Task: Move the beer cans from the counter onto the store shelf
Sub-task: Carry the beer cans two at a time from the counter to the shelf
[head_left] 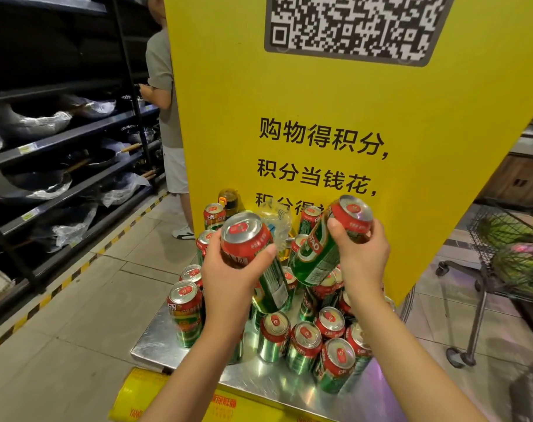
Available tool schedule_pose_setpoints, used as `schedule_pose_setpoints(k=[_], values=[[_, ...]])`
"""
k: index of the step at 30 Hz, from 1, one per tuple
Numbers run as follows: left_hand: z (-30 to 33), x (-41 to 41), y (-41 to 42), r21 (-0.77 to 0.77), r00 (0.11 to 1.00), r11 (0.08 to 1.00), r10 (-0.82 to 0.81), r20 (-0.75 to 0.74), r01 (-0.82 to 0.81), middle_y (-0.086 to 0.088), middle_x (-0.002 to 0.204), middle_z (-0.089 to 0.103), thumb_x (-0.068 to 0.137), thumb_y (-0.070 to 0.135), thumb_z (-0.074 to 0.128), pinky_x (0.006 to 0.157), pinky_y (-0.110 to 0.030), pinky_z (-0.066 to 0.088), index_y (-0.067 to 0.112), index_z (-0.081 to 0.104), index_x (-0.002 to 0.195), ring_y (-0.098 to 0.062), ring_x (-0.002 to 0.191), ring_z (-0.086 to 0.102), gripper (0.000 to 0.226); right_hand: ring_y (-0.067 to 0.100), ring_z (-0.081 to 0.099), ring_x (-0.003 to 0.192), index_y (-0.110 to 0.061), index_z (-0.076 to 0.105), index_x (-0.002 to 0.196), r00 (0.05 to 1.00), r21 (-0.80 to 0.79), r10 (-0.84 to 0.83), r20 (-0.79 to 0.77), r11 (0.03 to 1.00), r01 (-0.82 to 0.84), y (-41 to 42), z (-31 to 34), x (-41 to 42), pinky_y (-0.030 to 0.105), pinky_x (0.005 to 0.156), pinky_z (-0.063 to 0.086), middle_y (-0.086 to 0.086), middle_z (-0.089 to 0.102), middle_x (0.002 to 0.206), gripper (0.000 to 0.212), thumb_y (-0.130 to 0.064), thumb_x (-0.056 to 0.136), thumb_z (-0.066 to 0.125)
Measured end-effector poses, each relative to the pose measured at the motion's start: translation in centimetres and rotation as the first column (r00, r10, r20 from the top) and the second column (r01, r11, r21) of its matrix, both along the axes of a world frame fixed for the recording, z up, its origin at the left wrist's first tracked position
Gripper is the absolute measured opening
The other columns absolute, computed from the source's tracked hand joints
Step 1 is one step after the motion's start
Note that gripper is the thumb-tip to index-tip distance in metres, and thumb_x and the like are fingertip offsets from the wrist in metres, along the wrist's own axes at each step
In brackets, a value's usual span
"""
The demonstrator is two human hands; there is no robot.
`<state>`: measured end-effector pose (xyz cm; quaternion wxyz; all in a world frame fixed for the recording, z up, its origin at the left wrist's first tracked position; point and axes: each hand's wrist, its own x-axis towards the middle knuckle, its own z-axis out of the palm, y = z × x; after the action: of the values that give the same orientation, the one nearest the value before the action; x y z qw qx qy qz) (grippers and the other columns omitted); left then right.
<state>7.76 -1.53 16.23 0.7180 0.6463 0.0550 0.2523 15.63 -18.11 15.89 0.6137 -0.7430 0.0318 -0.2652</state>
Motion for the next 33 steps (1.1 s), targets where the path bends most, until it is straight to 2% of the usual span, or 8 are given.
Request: schedule_pose_setpoints(k=[2,5,7,10,16,23,27,33], values=[[1.6,0.2,0.7,-0.054,0.999,0.998,-0.02,0.042,0.022,0.007,0.094,0.069,0.054,0.038,0.08,0.071,-0.023,0.054,0.03,0.06,0.104,-0.007,0.085,0.066,0.054,0.013,0.065,0.093,-0.021,0.059,0.109,0.994,0.129,0.106,0.027,0.986,-0.109,-0.2,2.0,-0.7,0.023,0.073,0.05,0.0,0.067,0.104,0.067,-0.059,0.056,0.072],[3.4,0.0,1.8,-0.142,0.996,0.99,-0.006,0.093,0.019,0.0,0.089,0.07,0.056,0.041,0.075,0.071,-0.027,0.054,0.017,0.064,0.099,-0.019,0.085,0.067,0.051,0.009,0.069,0.082,-0.026,0.061,0.098,0.961,0.268,0.271,0.045,0.924,-0.273,0.0,4.2,-1.6,0.023,0.068,0.053,-0.004,0.07,0.093,0.059,-0.059,0.05,0.067],[4.2,-0.6,2.5,-0.192,0.994,0.981,0.025,0.11,-0.004,-0.002,0.085,0.071,0.057,0.041,0.073,0.067,-0.029,0.054,0.016,0.065,0.093,-0.021,0.081,0.068,0.045,0.019,0.07,0.088,-0.023,0.062,0.1,0.917,0.34,0.397,0.037,0.858,-0.385,0.5,4.8,-2.2,0.036,0.076,0.057,0.006,0.071,0.098,0.062,-0.057,0.05,0.071],[4.6,-2.3,3.5,-0.244,0.992,0.969,0.067,0.104,-0.04,-0.004,0.08,0.071,0.058,0.04,0.071,0.061,-0.03,0.055,0.012,0.064,0.093,-0.022,0.073,0.07,0.045,0.04,0.063,0.104,-0.015,0.061,0.114,0.814,0.447,0.579,0.031,0.721,-0.53,2.0,4.9,-3.1,0.055,0.091,0.05,0.025,0.064,0.115,0.088,-0.065,0.044,0.081],[3.5,-7.9,7.8,-0.307,0.953,0.904,0.302,-0.035,-0.297,-0.012,0.074,0.068,0.06,0.043,0.071,0.055,-0.036,0.054,0.008,0.063,0.09,-0.026,0.061,0.067,0.047,0.026,0.071,0.082,-0.018,0.068,0.106,0.547,0.53,0.837,0.005,0.462,-0.711,8.3,3.9,-5.0,0.037,0.064,0.057,0.012,0.072,0.096,0.091,-0.068,0.031,0.082],[2.2,-18.3,15.1,-0.306,0.725,0.665,0.669,-0.162,-0.682,-0.008,0.067,0.067,0.062,0.039,0.072,0.056,-0.037,0.055,0.013,0.063,0.085,-0.024,0.056,0.065,0.036,0.028,0.07,0.08,-0.013,0.065,0.11,0.182,0.579,0.982,-0.041,0.172,-0.797,20.0,2.1,-9.6,0.039,0.064,0.058,0.015,0.072,0.097,0.104,-0.067,0.023,0.083],[2.5,-24.7,19.4,-0.32,0.564,0.498,0.811,-0.158,-0.806,-0.007,0.067,0.067,0.053,0.047,0.08,0.054,-0.036,0.056,0.015,0.065,0.084,-0.023,0.054,0.065,0.047,0.026,0.071,0.081,-0.018,0.066,0.105,-0.035,0.528,0.998,-0.045,-0.006,-0.849,27.6,2.6,-13.6,0.037,0.065,0.058,0.011,0.073,0.093,0.096,-0.07,0.025,0.081],[3.2,-34.1,27.9,-0.268,0.354,0.317,0.929,-0.105,-0.91,-0.005,0.07,0.07,0.039,0.056,0.082,0.049,-0.031,0.054,0.013,0.064,0.093,-0.021,0.058,0.068,0.071,0.027,0.071,0.078,-0.01,0.063,0.108,-0.253,0.484,0.966,-0.046,-0.2,-0.852,40.7,3.0,-21.2,0.031,0.061,0.056,0.015,0.071,0.092,0.075,-0.05,0.046,0.073]])
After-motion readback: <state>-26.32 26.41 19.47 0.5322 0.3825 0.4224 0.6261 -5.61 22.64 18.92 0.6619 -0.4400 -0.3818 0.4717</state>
